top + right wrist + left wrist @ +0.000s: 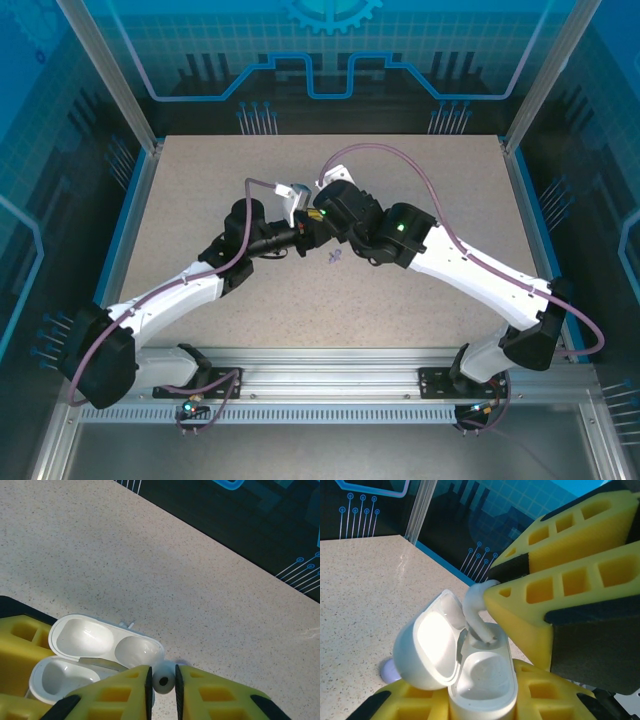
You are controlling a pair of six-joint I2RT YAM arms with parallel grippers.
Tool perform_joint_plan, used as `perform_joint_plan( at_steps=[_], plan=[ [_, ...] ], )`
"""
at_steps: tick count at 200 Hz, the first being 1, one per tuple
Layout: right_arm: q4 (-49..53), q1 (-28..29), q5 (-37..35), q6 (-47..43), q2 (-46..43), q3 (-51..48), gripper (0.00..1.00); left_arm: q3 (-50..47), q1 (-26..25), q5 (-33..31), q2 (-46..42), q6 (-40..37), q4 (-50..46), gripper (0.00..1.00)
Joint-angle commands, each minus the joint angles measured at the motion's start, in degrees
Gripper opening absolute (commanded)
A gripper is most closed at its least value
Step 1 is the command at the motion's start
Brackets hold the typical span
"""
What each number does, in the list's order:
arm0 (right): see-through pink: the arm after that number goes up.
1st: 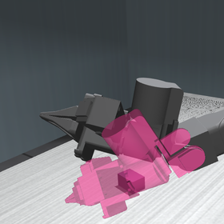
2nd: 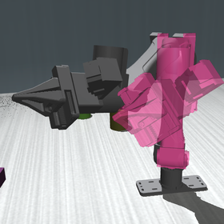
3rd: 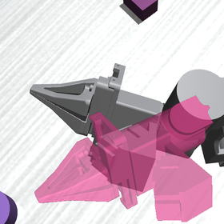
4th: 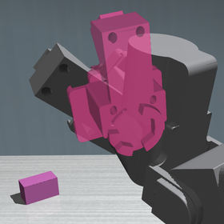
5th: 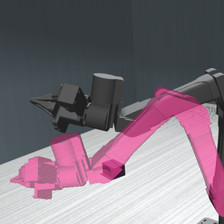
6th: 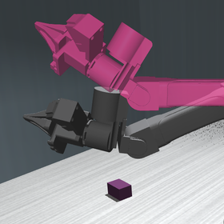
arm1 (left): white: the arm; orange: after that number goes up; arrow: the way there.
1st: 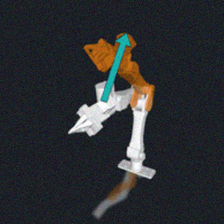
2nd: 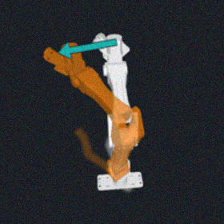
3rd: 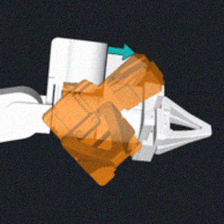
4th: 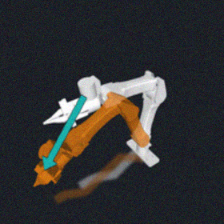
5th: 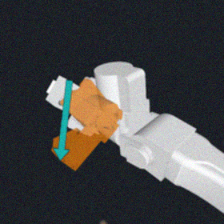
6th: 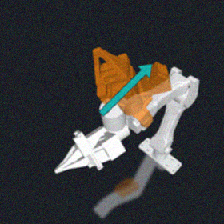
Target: Insert the wireless bluetooth earbuds into the charging case
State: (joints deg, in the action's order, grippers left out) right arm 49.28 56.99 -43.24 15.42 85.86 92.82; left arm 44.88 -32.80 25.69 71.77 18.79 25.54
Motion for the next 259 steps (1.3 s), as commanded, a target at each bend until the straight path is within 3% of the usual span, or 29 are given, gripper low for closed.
perform_joint_plan(
  at_steps=[1, 89, 117, 159, 194, 232, 259],
  plan=[
    [0.33, 0.85, 3.57, 0.93, 0.81, 1.77, 0.25, 1.98, -0.51, -0.16, -1.1, 0.48, 2.94, 0.15],
    [-2.77, -1.84, 10.17, 3.27, -2.02, -0.73, 0.29, 1.21, -0.49, -1.53, -1.32, -0.7, 0.56, 0.15],
    [-2.8, -6.61, 12.33, 6.33, -4.5, -5.68, 0.31, 0.0, -0.5, -4.07, -1.81, -1.96, -2.76, 0.15],
    [-6.29, -16.26, 21.47, 8.23, -7.57, -16.32, 0.37, -3.31, 0.09, -8.92, -5.67, -2.79, -4.96, 0.16],
    [-8.67, -21.51, 31.88, 4.87, -4.58, -19.69, 0.42, -4.08, 4.42, -8.63, -9.7, -0.15, -10.0, 0.16],
    [-12.0, -21.33, 42.74, 0.72, 2.33, -19.69, 0.43, -6.22, 10.99, -8.99, -14.53, 3.96, -14.91, 0.16],
    [-14.35, -20.22, 45.85, -0.62, 7.73, -18.52, 0.44, -8.45, 15.38, -7.17, -17.43, 6.53, -16.74, 0.15]
  ],
)
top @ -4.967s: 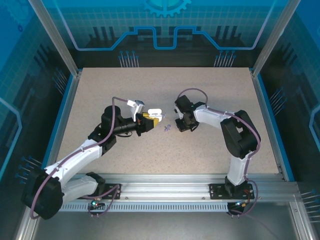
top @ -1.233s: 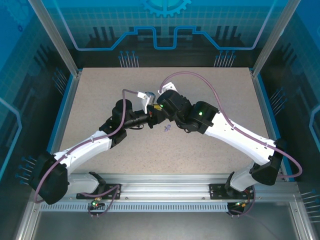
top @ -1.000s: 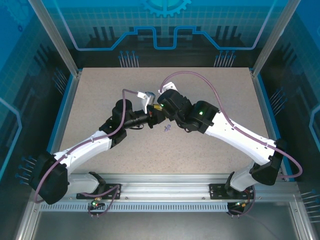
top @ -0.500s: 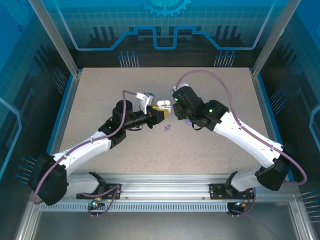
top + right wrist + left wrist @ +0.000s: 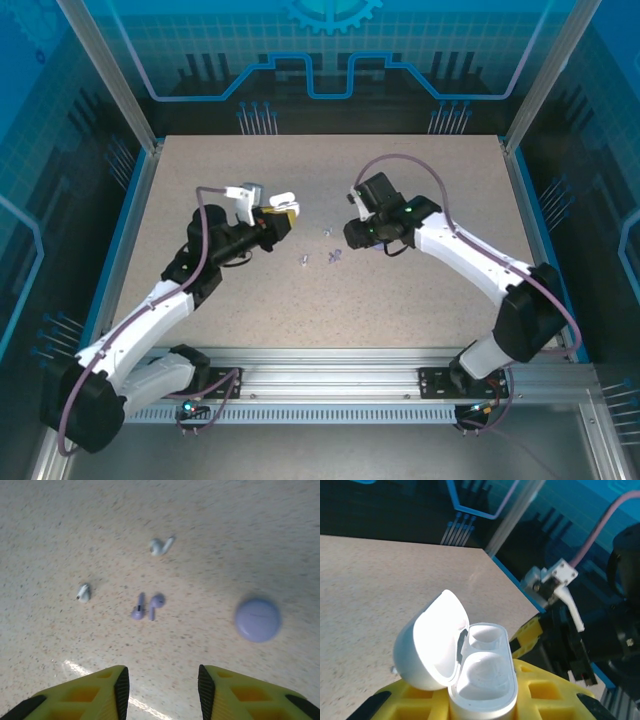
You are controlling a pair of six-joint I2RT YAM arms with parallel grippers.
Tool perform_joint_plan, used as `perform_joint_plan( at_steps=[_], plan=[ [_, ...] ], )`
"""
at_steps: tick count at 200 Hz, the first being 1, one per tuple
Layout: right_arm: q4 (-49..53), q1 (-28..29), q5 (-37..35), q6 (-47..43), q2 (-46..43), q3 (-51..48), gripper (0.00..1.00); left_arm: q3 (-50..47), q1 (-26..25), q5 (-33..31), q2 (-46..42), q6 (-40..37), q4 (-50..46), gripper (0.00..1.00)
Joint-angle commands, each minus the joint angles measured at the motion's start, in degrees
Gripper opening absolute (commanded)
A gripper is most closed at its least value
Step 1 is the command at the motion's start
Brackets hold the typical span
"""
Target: Insert the wireless bluetooth earbuds into the charging case
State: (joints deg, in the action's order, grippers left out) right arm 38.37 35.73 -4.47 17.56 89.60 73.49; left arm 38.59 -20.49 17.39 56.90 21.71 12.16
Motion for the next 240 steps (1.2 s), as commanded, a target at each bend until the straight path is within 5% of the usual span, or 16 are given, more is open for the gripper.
perform_joint_plan(
  at_steps=[1, 121, 197, 240],
  plan=[
    [-3.46, 1.12, 7.13, -2.82, 4.22, 0.87, 0.44, -2.18, 3.12, 1.15, -2.71, 3.69, -3.46, 0.15],
    [3.47, 8.22, 10.09, -14.89, 27.76, 19.9, 0.46, -4.92, 7.98, -0.21, -11.34, 4.69, -11.18, 0.15],
    [6.75, 10.36, 7.09, -27.64, 32.3, 23.09, 0.68, -4.53, 9.85, 1.85, -10.72, 5.75, -11.15, 0.15],
    [8.12, 11.19, 4.2, -30.82, 35.95, 26.31, 0.72, -4.56, 9.94, 2.48, -10.76, 5.97, -10.88, 0.15]
  ],
)
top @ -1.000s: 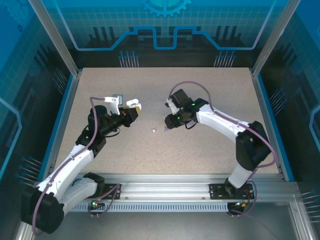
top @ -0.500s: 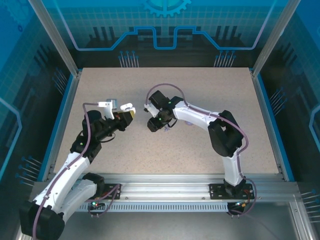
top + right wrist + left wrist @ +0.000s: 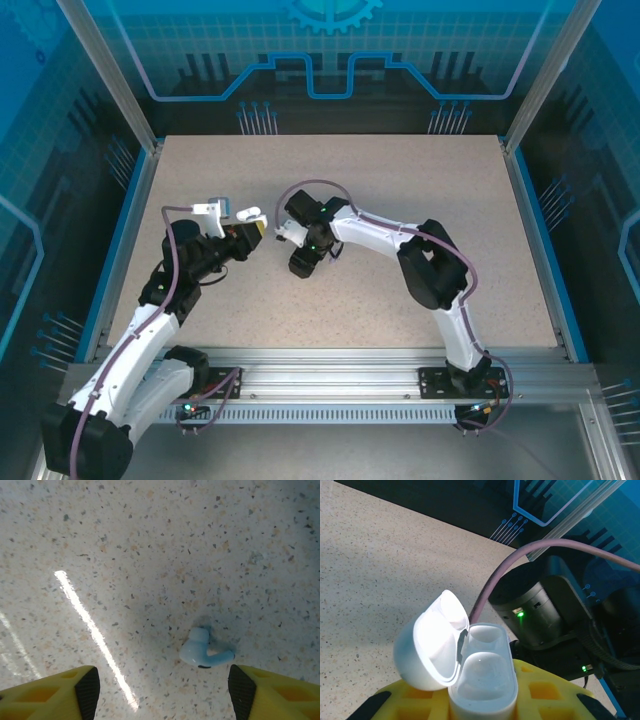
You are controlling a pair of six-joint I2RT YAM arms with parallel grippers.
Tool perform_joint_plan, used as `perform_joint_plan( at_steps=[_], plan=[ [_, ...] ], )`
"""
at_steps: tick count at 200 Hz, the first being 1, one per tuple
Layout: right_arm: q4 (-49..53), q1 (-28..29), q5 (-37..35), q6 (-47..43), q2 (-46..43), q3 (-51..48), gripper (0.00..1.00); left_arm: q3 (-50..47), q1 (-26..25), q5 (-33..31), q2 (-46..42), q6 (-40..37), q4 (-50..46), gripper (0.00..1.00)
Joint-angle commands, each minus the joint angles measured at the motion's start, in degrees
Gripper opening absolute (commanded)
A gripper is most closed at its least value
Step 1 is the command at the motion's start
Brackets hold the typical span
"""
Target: Insert the wireless bluetooth earbuds into the charging case
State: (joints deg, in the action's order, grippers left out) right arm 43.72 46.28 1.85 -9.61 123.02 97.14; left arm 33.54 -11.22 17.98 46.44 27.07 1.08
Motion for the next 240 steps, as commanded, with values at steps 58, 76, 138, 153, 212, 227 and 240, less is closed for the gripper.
perform_joint_plan(
  at_steps=[58, 76, 138, 153, 212, 227, 240],
  plan=[
    [5.05, 0.56, -6.5, -4.37, 7.68, 7.94, 0.66, 0.83, 0.89, 2.65, -0.38, 0.99, 0.16, 0.15],
    [5.98, 0.07, -6.38, -3.46, 8.7, 9.2, 0.59, 0.76, 0.85, 2.51, -0.38, 0.97, -0.02, 0.15],
    [6.5, -2.5, -2.75, 2.34, 8.37, 8.68, 0.33, 0.31, 1.03, 2.41, -0.51, 1.23, 0.39, 0.15],
    [6.37, -3.3, -2.13, 4.15, 7.83, 8.13, 0.3, 0.27, 1.03, 2.33, -0.54, 1.34, 0.35, 0.15],
    [6.7, -5.59, 1.74, 10.56, 5.74, 7.29, 0.27, 0.17, 1.09, 2.59, -0.47, 1.67, 0.85, 0.15],
    [6.76, -5.95, 3.2, 11.96, 5.82, 7.37, 0.27, 0.13, 1.05, 2.76, -0.51, 1.82, 0.85, 0.15],
    [6.34, -6.33, 6.06, 12.76, 5.84, 7.16, 0.27, 0.12, 1.05, 2.84, -0.47, 1.87, 0.94, 0.15]
  ],
)
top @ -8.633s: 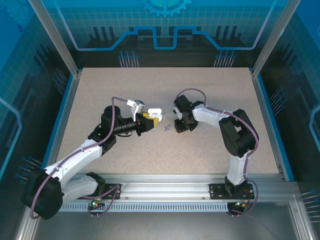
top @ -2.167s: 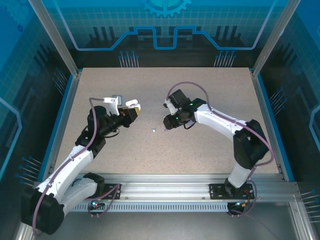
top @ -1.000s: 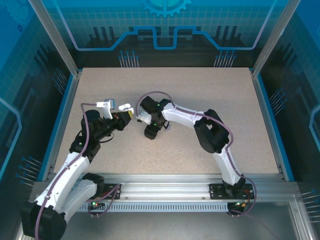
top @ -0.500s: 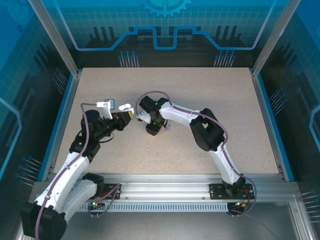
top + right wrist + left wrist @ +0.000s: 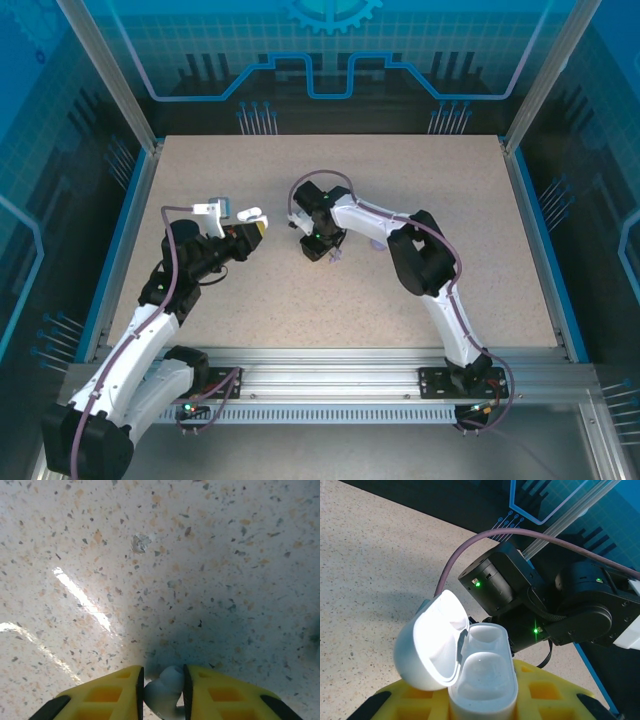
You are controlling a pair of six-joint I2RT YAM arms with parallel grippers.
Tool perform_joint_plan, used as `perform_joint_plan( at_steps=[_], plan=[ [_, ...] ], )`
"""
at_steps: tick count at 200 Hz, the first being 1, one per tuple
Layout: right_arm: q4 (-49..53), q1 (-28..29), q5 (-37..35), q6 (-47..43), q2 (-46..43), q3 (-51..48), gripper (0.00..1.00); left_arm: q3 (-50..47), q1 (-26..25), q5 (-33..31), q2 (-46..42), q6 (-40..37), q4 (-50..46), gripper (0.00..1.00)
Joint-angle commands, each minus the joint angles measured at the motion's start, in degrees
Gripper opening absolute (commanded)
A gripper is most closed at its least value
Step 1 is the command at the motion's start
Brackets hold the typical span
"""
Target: Insert the wireless bluetooth earbuds into the charging case
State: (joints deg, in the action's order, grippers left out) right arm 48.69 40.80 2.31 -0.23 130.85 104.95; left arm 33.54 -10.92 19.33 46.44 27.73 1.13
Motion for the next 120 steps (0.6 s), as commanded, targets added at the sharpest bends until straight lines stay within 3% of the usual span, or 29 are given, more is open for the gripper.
perform_joint_plan(
  at_steps=[1, 32, 67, 87, 120],
  plan=[
    [1.35, -0.78, 5.73, 3.43, -1.99, -0.68, 0.27, 0.17, 0.73, 1.49, -0.47, 1.2, 0.94, 0.15],
    [0.18, -0.81, 7.15, 7.45, -2.44, -1.75, 0.29, 0.17, 0.8, 1.59, -0.56, 1.38, 1.07, 0.15],
    [0.03, 0.09, 3.54, 10.95, -3.0, -2.37, 0.47, -0.02, 0.81, 1.76, -0.47, 1.54, 1.38, 0.15],
    [0.97, 0.51, 2.1, 8.93, -2.99, -1.62, 0.54, 0.1, 0.81, 1.93, -0.47, 1.54, 1.41, 0.15],
    [2.76, 1.19, 2.74, 0.56, -3.58, -1.32, 0.54, 0.39, 0.81, 1.94, -0.56, 1.38, 1.14, 0.15]
  ],
)
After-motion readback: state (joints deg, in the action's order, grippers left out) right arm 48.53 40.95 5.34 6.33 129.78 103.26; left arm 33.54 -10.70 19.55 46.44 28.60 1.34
